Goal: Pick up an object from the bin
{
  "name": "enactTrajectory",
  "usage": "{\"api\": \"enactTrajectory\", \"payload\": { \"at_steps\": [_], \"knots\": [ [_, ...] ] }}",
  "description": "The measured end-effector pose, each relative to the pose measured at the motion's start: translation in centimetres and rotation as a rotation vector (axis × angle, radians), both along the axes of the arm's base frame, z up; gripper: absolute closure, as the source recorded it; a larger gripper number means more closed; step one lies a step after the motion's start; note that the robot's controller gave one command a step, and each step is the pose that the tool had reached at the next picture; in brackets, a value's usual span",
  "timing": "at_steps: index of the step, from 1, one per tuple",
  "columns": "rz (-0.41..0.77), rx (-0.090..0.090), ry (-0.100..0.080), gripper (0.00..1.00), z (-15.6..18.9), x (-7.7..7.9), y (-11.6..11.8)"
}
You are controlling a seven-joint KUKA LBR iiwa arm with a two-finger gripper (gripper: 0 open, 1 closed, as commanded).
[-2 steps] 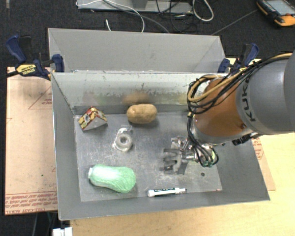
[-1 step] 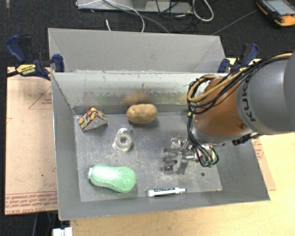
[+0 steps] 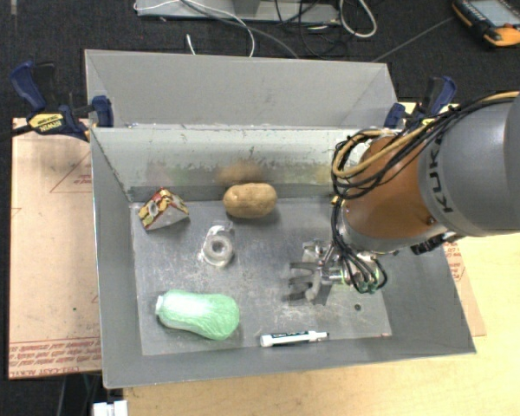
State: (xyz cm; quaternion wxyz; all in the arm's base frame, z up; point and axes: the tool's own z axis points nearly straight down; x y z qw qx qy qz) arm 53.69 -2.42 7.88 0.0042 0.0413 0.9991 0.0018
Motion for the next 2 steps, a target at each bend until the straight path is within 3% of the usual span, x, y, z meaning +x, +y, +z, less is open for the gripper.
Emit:
{"api": "enactTrajectory", "payload": {
  "at_steps": [1, 2],
  "knots": [
    [0.0, 0.001, 0.008, 1.0, 2.3, -0.3, 0.1],
    [0.001, 0.001, 0.0, 1.0, 6.6, 0.0, 0.1]
  ]
}}
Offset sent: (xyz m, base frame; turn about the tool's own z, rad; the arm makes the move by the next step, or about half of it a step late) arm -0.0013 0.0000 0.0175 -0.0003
